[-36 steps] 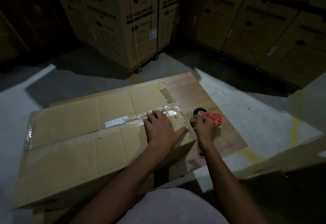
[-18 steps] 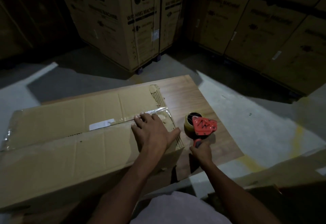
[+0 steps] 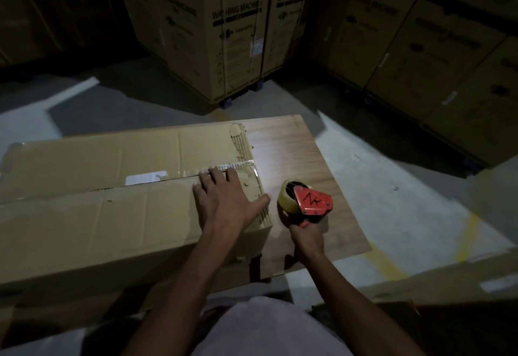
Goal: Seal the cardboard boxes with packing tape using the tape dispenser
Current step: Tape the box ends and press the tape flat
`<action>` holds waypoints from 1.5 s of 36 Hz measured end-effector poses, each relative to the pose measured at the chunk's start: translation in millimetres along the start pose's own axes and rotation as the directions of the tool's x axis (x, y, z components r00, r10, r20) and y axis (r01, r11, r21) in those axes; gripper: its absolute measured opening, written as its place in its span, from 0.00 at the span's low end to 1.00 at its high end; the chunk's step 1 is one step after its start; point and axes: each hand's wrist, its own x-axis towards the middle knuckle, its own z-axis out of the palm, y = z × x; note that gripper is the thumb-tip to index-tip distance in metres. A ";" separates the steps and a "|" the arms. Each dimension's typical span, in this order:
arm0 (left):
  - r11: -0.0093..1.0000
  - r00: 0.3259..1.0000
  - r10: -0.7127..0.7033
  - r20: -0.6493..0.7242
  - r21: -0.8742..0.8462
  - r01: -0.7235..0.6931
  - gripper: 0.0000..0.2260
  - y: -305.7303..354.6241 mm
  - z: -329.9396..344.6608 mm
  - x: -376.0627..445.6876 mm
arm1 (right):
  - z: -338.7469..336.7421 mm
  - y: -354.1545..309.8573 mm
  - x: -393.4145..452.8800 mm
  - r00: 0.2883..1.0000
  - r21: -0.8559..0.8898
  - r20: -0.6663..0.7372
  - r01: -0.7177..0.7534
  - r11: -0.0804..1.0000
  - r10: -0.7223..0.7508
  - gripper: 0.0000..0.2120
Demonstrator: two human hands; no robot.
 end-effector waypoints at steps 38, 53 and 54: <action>0.269 0.772 0.459 0.439 -0.897 0.350 0.39 -58.1 -90.9 31.6 | -39.1 -97.0 -160.7 0.748 0.516 -0.024 0.577 0.633 -0.663 0.10; 0.042 0.653 0.550 0.520 -0.798 0.601 0.13 -89.9 -83.3 18.5 | -21.8 -80.6 -189.1 0.735 0.767 0.049 0.406 0.497 -0.676 0.07; 0.016 0.637 0.558 0.532 -0.774 0.633 0.12 -91.9 -83.8 17.0 | -21.6 -79.4 -190.2 0.739 0.766 0.042 0.408 0.497 -0.672 0.07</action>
